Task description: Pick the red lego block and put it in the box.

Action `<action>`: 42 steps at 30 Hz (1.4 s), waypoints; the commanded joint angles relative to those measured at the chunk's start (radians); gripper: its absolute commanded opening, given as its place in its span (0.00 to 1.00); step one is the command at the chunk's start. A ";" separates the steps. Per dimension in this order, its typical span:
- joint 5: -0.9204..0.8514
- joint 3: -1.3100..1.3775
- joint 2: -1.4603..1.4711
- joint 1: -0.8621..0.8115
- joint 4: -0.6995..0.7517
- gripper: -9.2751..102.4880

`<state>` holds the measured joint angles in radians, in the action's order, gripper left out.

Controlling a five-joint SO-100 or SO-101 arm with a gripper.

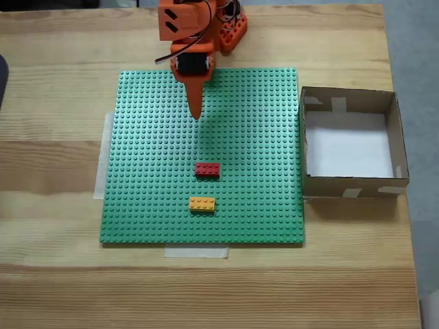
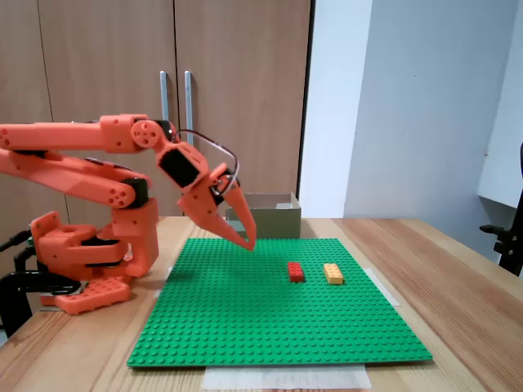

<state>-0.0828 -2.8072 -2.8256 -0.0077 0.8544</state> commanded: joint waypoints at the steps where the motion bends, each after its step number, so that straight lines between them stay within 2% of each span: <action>1: 0.002 0.107 0.075 -0.006 0.005 0.08; 9: -0.017 0.288 0.281 0.008 0.026 0.07; 24: -0.011 0.471 0.583 0.011 -0.037 0.07; 42: 0.066 0.724 0.813 0.026 0.098 0.07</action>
<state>-0.0337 -2.1353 -2.0203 0.0138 0.9419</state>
